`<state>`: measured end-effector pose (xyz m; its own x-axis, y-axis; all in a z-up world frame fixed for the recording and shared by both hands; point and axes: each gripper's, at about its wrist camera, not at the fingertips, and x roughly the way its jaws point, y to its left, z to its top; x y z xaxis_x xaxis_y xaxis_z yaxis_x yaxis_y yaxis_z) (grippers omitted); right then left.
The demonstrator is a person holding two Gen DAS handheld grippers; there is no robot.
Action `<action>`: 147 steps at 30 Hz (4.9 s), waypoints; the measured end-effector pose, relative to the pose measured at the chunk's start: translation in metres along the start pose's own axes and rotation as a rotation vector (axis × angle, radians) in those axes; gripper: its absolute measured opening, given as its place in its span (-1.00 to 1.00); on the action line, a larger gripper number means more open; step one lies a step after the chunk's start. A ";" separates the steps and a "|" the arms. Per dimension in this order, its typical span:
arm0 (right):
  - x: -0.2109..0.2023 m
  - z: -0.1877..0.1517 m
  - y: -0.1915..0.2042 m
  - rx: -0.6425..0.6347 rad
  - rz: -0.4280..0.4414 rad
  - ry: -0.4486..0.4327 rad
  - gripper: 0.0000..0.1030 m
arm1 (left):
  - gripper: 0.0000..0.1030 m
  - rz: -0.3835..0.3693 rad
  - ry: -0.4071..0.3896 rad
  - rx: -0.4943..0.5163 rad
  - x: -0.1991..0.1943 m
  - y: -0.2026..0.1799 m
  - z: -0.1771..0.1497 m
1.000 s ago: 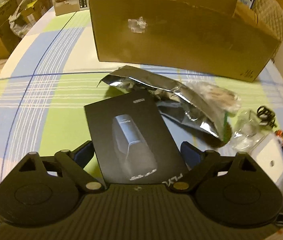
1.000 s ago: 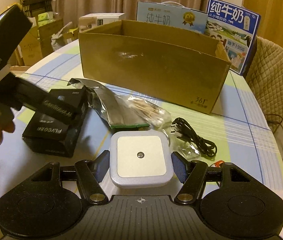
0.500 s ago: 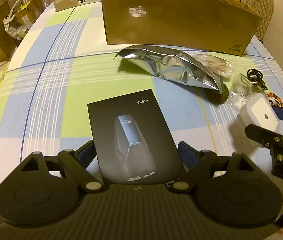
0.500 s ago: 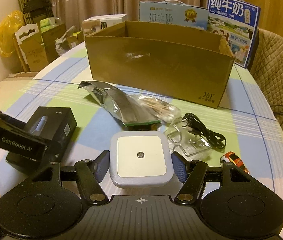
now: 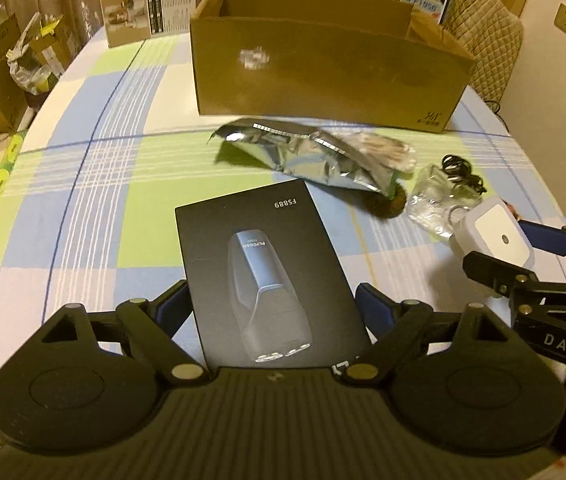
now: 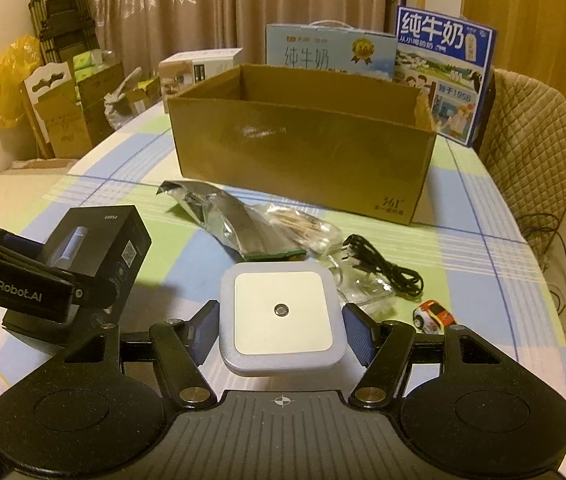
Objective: Organize objects
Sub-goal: 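Carry the FLYCO box with left tool while right tool carries the night light over the cardboard box, then open left tool to drop the FLYCO box into the box while right tool releases the night light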
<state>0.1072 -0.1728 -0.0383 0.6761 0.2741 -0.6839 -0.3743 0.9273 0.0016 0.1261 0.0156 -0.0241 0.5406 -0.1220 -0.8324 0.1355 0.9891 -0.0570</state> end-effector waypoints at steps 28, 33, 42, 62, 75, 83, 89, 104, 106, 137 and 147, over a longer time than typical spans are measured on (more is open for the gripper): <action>-0.037 0.007 0.000 0.005 -0.023 -0.055 0.22 | 0.65 -0.027 -0.080 0.016 -0.051 -0.011 0.001; -0.038 0.005 -0.001 0.007 -0.027 -0.053 0.22 | 0.65 -0.033 -0.083 0.011 -0.053 -0.010 0.001; -0.032 0.004 -0.006 0.020 -0.030 -0.043 0.22 | 0.65 -0.043 -0.074 0.007 -0.050 -0.011 0.003; -0.007 0.079 -0.043 0.051 -0.014 -0.104 0.22 | 0.65 -0.073 -0.114 0.059 -0.027 -0.010 0.079; 0.017 0.205 -0.088 0.024 -0.027 -0.184 0.22 | 0.65 -0.077 -0.211 0.118 -0.023 -0.008 0.191; 0.055 0.241 -0.112 0.067 -0.027 -0.145 0.22 | 0.65 -0.081 -0.222 0.136 -0.001 -0.019 0.250; 0.073 0.239 -0.118 0.086 -0.022 -0.127 0.22 | 0.65 -0.080 -0.201 0.103 0.026 -0.017 0.264; 0.090 0.237 -0.127 0.105 -0.023 -0.109 0.22 | 0.72 -0.073 -0.239 0.071 0.059 -0.015 0.286; 0.091 0.235 -0.128 0.106 -0.023 -0.105 0.22 | 0.72 -0.078 -0.240 0.069 0.059 -0.015 0.284; 0.095 0.241 -0.139 0.183 0.004 -0.168 0.55 | 0.72 -0.075 -0.207 0.082 0.061 -0.007 0.261; 0.060 0.210 -0.154 0.252 -0.017 -0.183 0.56 | 0.72 -0.067 -0.239 0.059 0.038 -0.004 0.233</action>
<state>0.3386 -0.2456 0.0737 0.7928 0.2781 -0.5424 -0.2080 0.9599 0.1881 0.3401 -0.0117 0.0729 0.7087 -0.2101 -0.6735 0.2223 0.9725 -0.0695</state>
